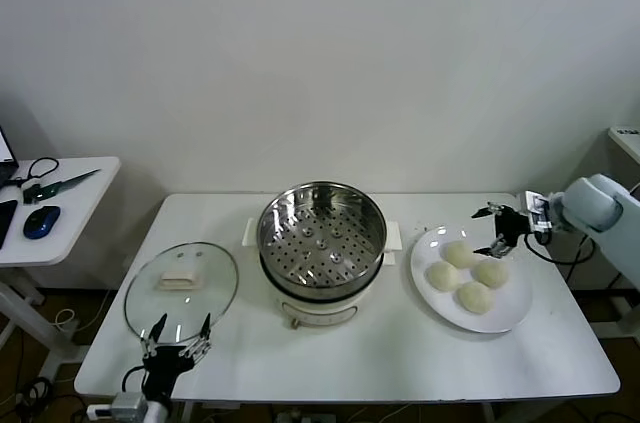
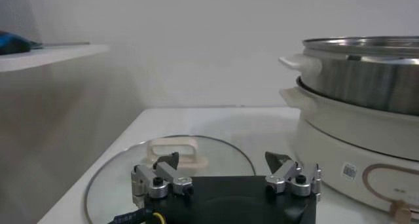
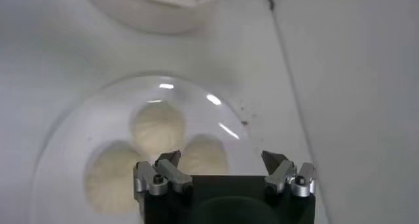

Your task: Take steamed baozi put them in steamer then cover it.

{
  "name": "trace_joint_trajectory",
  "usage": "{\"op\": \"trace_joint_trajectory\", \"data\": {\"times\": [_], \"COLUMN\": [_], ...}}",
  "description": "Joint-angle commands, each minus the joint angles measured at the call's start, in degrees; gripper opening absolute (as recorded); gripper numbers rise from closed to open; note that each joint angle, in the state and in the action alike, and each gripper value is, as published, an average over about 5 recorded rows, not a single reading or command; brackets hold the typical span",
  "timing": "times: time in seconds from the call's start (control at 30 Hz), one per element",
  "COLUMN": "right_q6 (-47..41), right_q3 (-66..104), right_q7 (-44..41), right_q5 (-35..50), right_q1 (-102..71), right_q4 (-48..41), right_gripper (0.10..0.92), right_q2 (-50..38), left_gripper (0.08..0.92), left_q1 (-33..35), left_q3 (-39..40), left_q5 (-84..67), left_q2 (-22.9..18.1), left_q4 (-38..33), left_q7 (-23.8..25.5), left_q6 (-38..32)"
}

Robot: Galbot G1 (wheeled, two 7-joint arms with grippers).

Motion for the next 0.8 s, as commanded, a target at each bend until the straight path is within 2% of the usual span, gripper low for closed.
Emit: {"op": "trace_joint_trajectory", "data": {"times": [0.03, 0.37, 0.8], "right_q6": [-0.3, 1.1, 3.3], "right_q3": [-18.0, -8.5, -2.6], "right_q7": [-7.0, -2.8, -2.3], "right_q5": [0.8, -5.6, -12.4], "right_q1": [12.2, 4.0, -0.9], "right_q4": [-11.1, -20.0, -26.7], "right_gripper": [0.823, 0.823, 0.823], "right_q2": [7.6, 16.2, 20.7], "left_gripper": [0.823, 0.823, 0.823], "left_q1": [0.2, 0.9, 1.6], "left_q3": [-0.1, -0.3, 0.0], "left_q5": [0.1, 0.0, 0.3], "left_q2": [-0.6, -0.3, -0.9], "left_q4": [0.0, 0.6, 0.7], "left_q7": [0.0, -0.1, -0.2], "left_q6": [-0.1, -0.8, -0.9]}}
